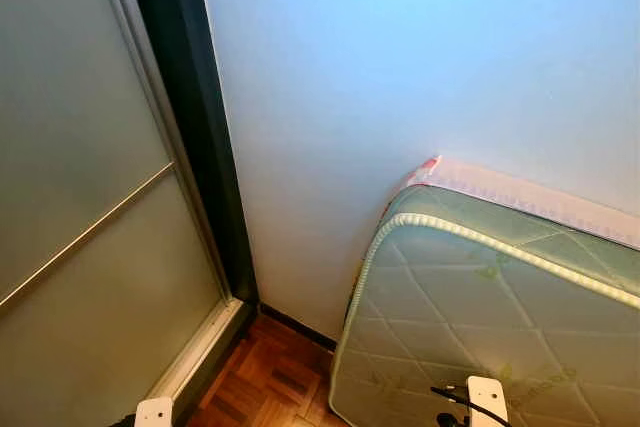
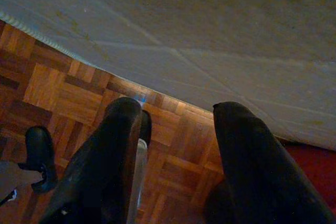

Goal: Clean up the room

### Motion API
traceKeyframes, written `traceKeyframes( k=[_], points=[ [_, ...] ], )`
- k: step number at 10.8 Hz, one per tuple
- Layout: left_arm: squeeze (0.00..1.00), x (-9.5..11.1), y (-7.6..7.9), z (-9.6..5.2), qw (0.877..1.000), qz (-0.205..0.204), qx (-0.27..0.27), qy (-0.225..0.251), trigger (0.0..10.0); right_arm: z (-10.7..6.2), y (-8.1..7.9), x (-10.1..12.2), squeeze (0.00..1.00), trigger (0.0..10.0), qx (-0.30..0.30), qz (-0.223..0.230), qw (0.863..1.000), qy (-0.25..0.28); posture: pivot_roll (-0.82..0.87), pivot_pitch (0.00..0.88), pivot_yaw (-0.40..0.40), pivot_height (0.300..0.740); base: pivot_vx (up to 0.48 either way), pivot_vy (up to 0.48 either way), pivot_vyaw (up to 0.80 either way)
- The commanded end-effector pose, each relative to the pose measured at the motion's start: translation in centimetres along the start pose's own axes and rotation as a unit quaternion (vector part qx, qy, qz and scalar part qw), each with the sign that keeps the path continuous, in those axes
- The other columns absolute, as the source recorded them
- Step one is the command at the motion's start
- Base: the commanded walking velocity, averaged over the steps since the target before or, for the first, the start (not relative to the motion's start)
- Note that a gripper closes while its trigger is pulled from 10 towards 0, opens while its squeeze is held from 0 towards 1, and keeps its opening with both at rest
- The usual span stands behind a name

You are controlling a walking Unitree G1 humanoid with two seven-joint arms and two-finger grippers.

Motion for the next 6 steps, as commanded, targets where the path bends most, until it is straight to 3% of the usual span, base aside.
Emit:
traceKeyframes(
  k=[1, 6],
  points=[
    [0.0, 0.08, 3.04, 0.28, 0.999, 0.029, -0.018, -0.024, 10.0, 0.22, -3.79, 0.64, 0.0, 10.0, 0.083, -0.033, 0.996, -0.008, 0.19, 0.169, -0.106, 0.74, 0.0, 0.0, 0.0],
    [0.0, 0.24, 2.61, 0.31, 0.999, 0.027, -0.014, -0.021, 10.0, 0.22, -3.69, 0.96, 0.0, 10.0, 0.08, -0.016, 0.997, 0.003, 0.19, 0.167, -0.093, 0.74, 0.0, 0.0, 0.0]
  ],
)
Point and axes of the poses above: a point about 5 cm out from each wrist's last joint towards the gripper, its own z axis pointing out of the wrist towards the gripper, its own x axis along the axis of the wrist's last joint, y = z × x, the point moved 5 cm from there along z, pointing out of the wrist towards the gripper, and after that the axes turned 14 degrees about z, right-handed, at the moved point
